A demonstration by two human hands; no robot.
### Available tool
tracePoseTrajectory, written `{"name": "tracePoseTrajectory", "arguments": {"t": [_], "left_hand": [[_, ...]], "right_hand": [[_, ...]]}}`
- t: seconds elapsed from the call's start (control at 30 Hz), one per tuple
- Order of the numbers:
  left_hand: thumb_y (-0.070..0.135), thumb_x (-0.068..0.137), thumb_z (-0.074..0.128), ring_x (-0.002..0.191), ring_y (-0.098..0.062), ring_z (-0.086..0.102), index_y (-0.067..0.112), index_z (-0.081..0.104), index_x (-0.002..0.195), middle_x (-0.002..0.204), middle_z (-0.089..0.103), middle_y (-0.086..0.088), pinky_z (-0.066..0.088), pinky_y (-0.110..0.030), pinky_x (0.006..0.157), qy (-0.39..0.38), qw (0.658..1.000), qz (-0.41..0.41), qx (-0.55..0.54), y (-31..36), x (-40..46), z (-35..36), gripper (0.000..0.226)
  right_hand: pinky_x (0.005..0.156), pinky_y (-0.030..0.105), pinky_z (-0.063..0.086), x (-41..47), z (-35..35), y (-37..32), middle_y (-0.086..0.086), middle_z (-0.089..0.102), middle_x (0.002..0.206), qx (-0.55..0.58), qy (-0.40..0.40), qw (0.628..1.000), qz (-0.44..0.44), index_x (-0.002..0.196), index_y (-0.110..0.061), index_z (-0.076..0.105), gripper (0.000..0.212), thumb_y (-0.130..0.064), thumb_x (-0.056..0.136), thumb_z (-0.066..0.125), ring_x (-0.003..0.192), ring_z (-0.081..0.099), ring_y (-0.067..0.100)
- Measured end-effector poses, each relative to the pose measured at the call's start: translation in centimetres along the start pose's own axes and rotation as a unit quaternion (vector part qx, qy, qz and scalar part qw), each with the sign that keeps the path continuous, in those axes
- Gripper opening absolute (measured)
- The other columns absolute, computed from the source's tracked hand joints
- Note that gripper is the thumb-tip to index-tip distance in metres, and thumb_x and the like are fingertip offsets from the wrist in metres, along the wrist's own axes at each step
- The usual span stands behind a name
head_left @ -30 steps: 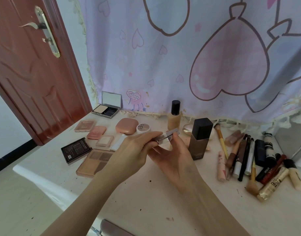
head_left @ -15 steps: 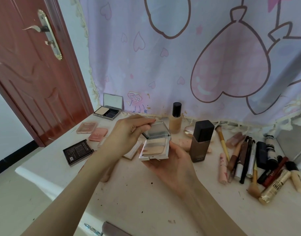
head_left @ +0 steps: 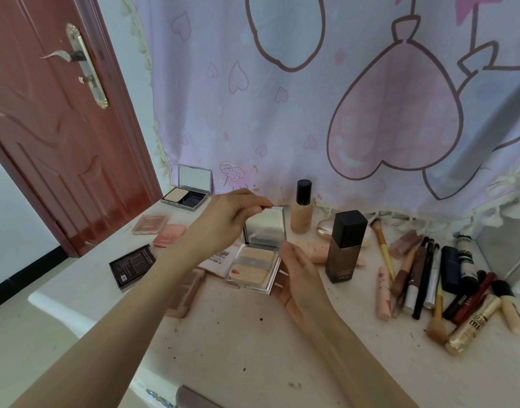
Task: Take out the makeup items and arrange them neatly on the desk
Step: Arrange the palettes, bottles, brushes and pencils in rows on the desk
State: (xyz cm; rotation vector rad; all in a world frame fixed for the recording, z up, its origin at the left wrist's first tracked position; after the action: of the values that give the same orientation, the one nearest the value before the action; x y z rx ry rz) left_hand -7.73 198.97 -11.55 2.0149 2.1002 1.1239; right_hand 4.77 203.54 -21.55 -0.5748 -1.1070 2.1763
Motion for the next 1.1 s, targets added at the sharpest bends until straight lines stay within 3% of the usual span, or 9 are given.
{"name": "tracePoseTrajectory", "arguments": {"t": [0.13,0.23,0.4,0.5,0.57,0.7,0.83,0.97,1.1], "left_hand": [[0.005,0.093,0.051,0.090,-0.009,0.056,0.013,0.067,0.109,0.097,0.062,0.005,0.037,-0.006,0.079,-0.025,0.998,-0.039,-0.042,0.5,-0.1,0.2,0.024],[0.011,0.092,0.053,0.104,-0.012,0.055,0.017,0.055,0.126,0.111,0.057,0.003,0.039,-0.016,0.089,-0.002,0.997,-0.072,-0.024,0.7,-0.9,0.4,0.034],[0.030,0.091,0.053,0.104,-0.010,0.050,0.021,0.042,0.133,0.121,0.051,-0.001,0.031,-0.002,0.078,0.079,0.989,-0.128,0.012,0.7,-5.2,1.2,0.044],[0.052,0.081,0.054,0.113,-0.015,0.044,0.030,0.038,0.131,0.120,0.047,0.004,0.031,-0.019,0.084,0.029,0.983,-0.179,0.025,0.4,-7.4,2.3,0.058],[0.057,0.076,0.056,0.111,-0.013,0.040,0.033,0.036,0.132,0.114,0.046,0.006,0.030,-0.021,0.083,0.021,0.981,-0.190,0.025,0.4,-8.0,2.7,0.064],[0.054,0.078,0.060,0.114,-0.016,0.036,0.025,0.038,0.134,0.123,0.049,0.001,0.028,-0.020,0.087,0.048,0.981,-0.178,0.062,-0.1,-8.2,2.7,0.067],[0.059,0.075,0.060,0.118,-0.015,0.031,0.021,0.038,0.135,0.129,0.046,0.004,0.019,-0.012,0.078,0.057,0.979,-0.175,0.088,-1.2,-7.6,1.9,0.074],[0.046,0.080,0.064,0.121,-0.020,0.031,0.019,0.035,0.140,0.131,0.045,-0.003,0.018,-0.019,0.095,0.071,0.975,-0.177,0.112,-3.2,-6.2,0.6,0.072],[0.044,0.077,0.067,0.119,-0.024,0.032,0.015,0.042,0.135,0.129,0.046,-0.008,0.020,-0.023,0.093,0.089,0.967,-0.211,0.107,-6.1,-3.7,-0.7,0.069]], "right_hand": [[0.059,0.030,0.056,0.1,-0.4,0.0,0.003,0.073,0.088,-0.030,0.029,0.999,-0.009,0.103,-0.015,0.063,0.019,-0.025,0.094,0.049,0.079,0.071,0.018],[0.058,0.028,0.056,0.1,-0.5,-0.1,-0.001,0.074,0.085,-0.044,0.047,0.998,-0.016,0.101,-0.016,0.064,0.018,-0.023,0.094,0.049,0.078,0.071,0.016],[0.066,0.032,0.058,0.4,-0.3,-0.5,0.007,0.069,0.094,-0.066,0.097,0.992,-0.048,0.100,-0.012,0.060,0.016,-0.020,0.097,0.046,0.085,0.069,0.018],[0.063,0.029,0.057,0.5,0.0,-0.8,0.012,0.067,0.099,-0.059,0.104,0.991,-0.060,0.100,-0.009,0.056,0.014,-0.019,0.097,0.047,0.081,0.069,0.014],[0.061,0.026,0.056,0.5,0.4,-0.8,0.011,0.067,0.100,-0.057,0.097,0.992,-0.063,0.100,-0.009,0.055,0.013,-0.018,0.097,0.046,0.081,0.070,0.013],[0.057,0.026,0.056,0.9,1.4,-0.8,0.009,0.068,0.093,-0.040,0.097,0.993,-0.060,0.096,-0.009,0.055,0.012,-0.016,0.098,0.045,0.076,0.069,0.012],[0.054,0.025,0.054,2.2,3.1,-1.1,0.009,0.067,0.092,-0.037,0.099,0.993,-0.056,0.096,-0.007,0.053,0.012,-0.015,0.098,0.044,0.079,0.067,0.016],[0.061,0.027,0.055,4.4,5.2,-1.3,0.016,0.065,0.104,-0.044,0.081,0.995,-0.042,0.098,-0.007,0.052,0.011,-0.013,0.099,0.042,0.089,0.066,0.023],[0.065,0.030,0.058,8.3,6.8,-1.9,0.020,0.063,0.107,-0.110,0.089,0.989,-0.046,0.098,-0.004,0.054,0.014,-0.012,0.098,0.043,0.098,0.064,0.030]]}}
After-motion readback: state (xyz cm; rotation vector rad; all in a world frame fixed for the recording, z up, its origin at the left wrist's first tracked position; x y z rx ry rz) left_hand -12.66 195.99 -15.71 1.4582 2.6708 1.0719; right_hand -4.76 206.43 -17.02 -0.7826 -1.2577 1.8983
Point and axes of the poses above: each hand's wrist, its own x-axis towards the middle knuckle, its own z-axis out of the palm, y = z × x, the point moved 2 cm from there along x, towards the middle knuckle
